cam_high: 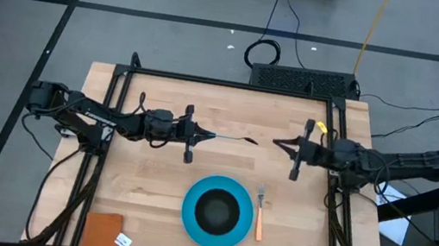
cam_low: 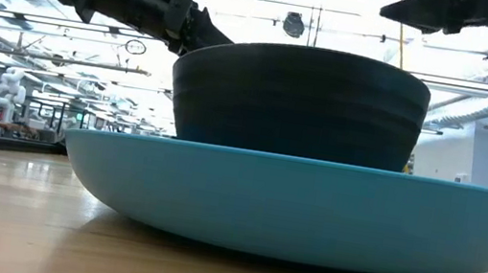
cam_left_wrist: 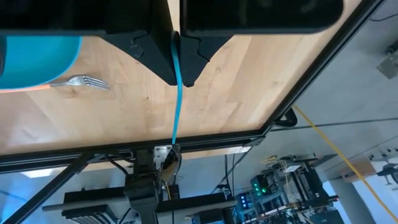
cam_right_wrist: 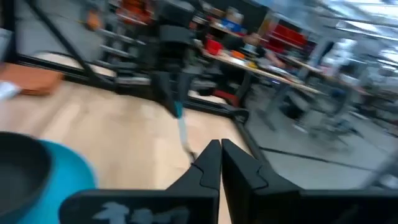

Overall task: Set table place
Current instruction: Put the blue spoon into the bowl

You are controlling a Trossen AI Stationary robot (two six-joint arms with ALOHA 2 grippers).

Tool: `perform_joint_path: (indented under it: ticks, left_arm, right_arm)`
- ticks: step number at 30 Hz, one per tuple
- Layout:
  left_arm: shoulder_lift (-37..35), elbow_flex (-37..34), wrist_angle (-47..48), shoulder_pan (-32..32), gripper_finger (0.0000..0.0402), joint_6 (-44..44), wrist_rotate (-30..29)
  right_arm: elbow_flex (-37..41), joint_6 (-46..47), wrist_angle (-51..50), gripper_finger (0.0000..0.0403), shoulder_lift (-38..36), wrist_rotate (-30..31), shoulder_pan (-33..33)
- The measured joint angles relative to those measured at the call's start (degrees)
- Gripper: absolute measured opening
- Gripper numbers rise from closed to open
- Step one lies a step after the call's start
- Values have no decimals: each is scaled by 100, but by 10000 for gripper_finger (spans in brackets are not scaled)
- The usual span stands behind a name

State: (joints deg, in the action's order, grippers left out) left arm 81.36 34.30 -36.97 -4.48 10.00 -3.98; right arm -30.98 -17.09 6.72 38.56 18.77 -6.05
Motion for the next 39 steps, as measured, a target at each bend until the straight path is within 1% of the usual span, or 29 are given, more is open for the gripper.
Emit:
perform_joint_path:
  ticks: [4, 6, 12, 17, 21, 24, 29, 33, 35, 39]
  left_arm:
    - [0, 0, -2, 1, 4, 0, 49]
    - [0, 0, -4, 1, 4, 0, 51]
    - [-4, 2, -4, 1, 4, 0, 56]
    - [-7, 4, -4, 1, 4, 2, 60]
    - [-7, 4, 30, 1, 4, 26, 73]
    - [-7, 4, 65, 1, 4, 39, 73]
    - [-7, 4, 87, 1, 4, 37, 73]
    - [-7, 4, 90, 1, 4, 35, 73]
    - [-7, 4, 92, 1, 4, 31, 73]
    - [-7, 4, 98, 1, 4, 17, 73]
  right_arm:
    - [168, 151, -8, 0, -297, -1231, 334]
    - [217, 285, -15, 0, -357, -1712, 510]
    - [301, 651, -136, 0, -382, -2194, 1004]
    - [542, 918, 296, 0, -571, -2740, 1406]
    - [834, 945, 330, 0, -847, -2802, 1692]
    - [1117, 1181, 587, 0, -1075, -2805, 1835]
    - [1535, 1346, 681, 0, -1372, -2807, 1878]
    - [1933, 1589, 998, 0, -1541, -2809, 1878]
    - [2093, 1565, 1212, 0, -1596, -2807, 1878]
    - [2213, 1452, 1243, 0, -1694, -2807, 1880]
